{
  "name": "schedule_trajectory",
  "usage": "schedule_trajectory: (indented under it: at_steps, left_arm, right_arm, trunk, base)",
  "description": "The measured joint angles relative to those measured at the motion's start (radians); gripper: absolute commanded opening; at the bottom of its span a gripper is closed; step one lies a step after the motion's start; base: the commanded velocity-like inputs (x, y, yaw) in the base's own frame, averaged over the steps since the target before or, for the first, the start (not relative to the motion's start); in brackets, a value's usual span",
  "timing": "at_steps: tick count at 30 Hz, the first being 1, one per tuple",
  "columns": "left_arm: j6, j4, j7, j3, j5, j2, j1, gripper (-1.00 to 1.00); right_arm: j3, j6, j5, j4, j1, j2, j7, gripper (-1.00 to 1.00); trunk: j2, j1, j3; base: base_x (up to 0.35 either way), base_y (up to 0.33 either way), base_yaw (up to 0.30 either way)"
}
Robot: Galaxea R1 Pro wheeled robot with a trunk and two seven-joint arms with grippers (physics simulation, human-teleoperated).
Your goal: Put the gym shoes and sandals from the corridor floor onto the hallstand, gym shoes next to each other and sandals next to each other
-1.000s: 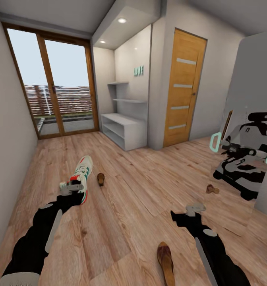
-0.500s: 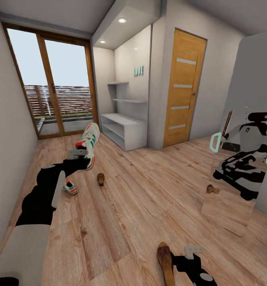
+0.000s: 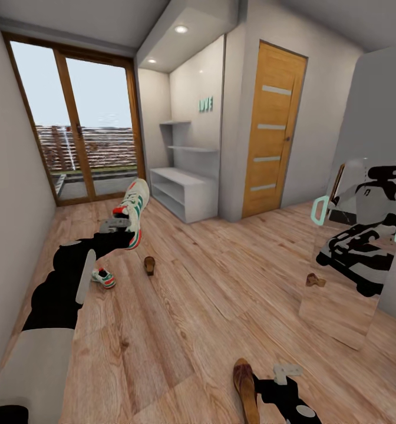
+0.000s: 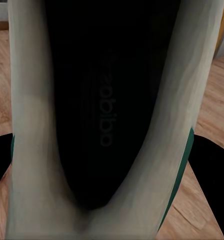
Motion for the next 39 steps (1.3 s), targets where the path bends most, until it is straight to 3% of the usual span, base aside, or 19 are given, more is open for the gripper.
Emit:
schedule_trajectory:
  at_steps: [10,39]
  left_arm:
    - [-0.001,0.001,0.0,0.001,-0.001,0.0,0.0,-1.0]
    - [-0.001,0.004,0.0,-0.001,0.001,-0.001,0.001,-1.0]
  right_arm:
    - [-0.001,-0.001,0.0,0.0,0.0,0.0,0.0,1.0]
    - [-0.002,-0.001,0.001,-0.001,0.0,-0.001,0.0,1.0]
  trunk:
    - [-0.063,0.034,-0.044]
    - [-0.07,0.048,-0.2]
  base:
    - [0.0,0.0,0.0]
    - [0.0,0.0,0.094]
